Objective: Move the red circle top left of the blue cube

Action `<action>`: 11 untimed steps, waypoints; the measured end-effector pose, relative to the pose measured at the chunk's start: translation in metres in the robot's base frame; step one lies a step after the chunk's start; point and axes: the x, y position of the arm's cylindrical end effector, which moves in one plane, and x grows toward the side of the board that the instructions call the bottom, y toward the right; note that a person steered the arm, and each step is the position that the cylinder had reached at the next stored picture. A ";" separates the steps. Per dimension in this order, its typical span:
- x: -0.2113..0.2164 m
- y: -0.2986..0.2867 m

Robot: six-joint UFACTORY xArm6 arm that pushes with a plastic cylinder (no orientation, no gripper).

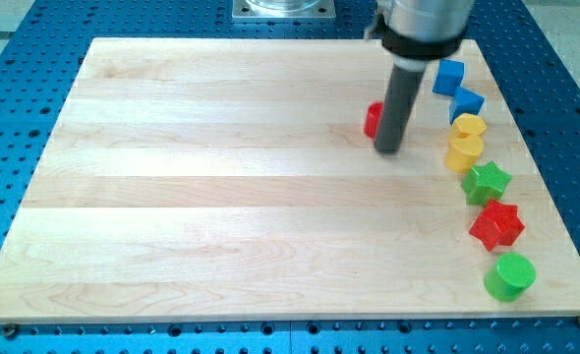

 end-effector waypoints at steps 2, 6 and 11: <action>-0.099 0.006; -0.126 -0.143; -0.156 -0.018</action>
